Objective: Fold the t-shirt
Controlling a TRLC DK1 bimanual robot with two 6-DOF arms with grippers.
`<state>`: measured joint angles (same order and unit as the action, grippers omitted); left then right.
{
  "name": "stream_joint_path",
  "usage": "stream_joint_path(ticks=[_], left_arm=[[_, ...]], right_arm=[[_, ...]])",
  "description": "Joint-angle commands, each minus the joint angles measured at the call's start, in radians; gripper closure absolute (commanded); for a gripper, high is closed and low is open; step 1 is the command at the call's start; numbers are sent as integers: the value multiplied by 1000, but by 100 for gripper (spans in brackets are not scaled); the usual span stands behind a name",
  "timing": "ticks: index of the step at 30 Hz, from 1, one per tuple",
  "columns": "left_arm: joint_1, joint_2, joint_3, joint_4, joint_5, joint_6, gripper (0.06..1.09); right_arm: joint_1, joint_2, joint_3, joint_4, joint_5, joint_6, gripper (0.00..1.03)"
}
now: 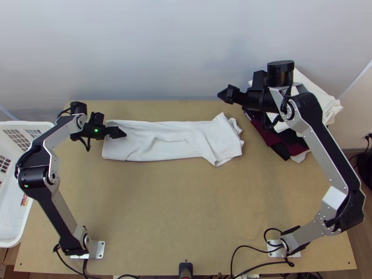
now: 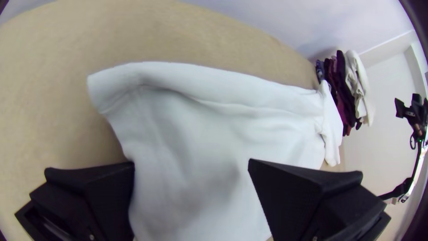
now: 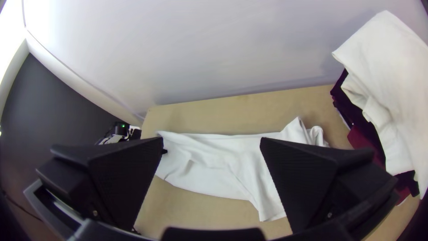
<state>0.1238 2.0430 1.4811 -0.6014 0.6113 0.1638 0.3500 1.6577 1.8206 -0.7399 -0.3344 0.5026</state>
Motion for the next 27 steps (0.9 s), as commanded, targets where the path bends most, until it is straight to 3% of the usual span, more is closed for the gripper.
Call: stream_joint_path(ticks=[1, 4, 11, 20, 24, 27], left_arm=[[-49, 14, -71, -8, -12, -38, 32], [-55, 6, -73, -8, -27, -44, 105], [97, -69, -111, -32, -31, 8, 105], [428, -119, 21, -296, -28, 224, 105], [456, -236, 27, -336, -27, 217, 105], [436, -331, 25, -325, -35, 134, 105]], right_arm=[[-5, -9, 25, -3, -12, 19, 5], [-8, -15, 23, -3, -12, 19, 5], [-34, -38, -14, -4, -12, 11, 5], [-86, -53, -64, -1, -12, -22, 5], [-100, -53, -78, 0, -12, -33, 5], [-103, -55, -84, 0, -12, -36, 5]])
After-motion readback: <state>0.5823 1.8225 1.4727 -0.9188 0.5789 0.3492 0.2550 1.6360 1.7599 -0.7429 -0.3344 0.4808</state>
